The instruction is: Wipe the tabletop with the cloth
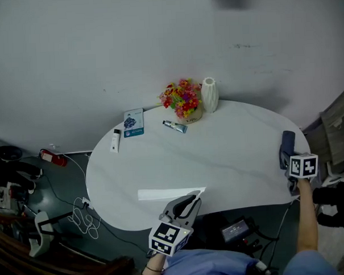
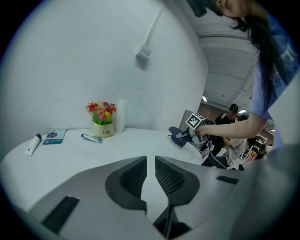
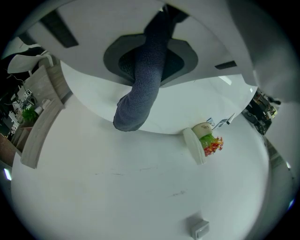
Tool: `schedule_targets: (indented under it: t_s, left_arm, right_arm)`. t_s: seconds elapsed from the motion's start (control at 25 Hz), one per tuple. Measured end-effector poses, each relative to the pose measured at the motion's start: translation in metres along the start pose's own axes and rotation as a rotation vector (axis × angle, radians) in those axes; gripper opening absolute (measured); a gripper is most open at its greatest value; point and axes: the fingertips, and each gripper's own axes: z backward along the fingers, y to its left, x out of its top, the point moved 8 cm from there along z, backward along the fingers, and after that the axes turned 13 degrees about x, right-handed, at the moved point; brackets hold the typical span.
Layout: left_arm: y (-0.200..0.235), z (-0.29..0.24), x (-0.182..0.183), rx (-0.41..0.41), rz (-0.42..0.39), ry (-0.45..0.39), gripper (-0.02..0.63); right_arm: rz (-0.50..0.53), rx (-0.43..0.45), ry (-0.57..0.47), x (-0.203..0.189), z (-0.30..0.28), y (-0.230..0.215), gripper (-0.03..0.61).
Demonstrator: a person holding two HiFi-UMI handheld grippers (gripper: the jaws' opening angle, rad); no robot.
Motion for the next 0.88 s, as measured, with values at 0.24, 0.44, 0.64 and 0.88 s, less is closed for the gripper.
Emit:
schedule_targets:
  t_s: [0.24,0.44,0.64,0.88]
  left_arm:
    - [0.051,0.060,-0.038,0.084,0.043,-0.008,0.049]
    - [0.108,0.125,-0.073,0.174,0.086,-0.030,0.049]
    - [0.172,0.188,-0.123,0.297,0.154,-0.025,0.049]
    - [0.225,0.259,-0.176,0.424,0.244,-0.030,0.049]
  right_arm:
    - [0.079,0.102,-0.016,0.011,-0.025,0.110,0.061]
    - [0.186,0.227,0.016,0.007,-0.055,0.228,0.061]
    - [0.277,0.363,0.024,-0.001,-0.090,0.360,0.061]
    - [0.388,0.583,0.071,-0.030,-0.130,0.528,0.061]
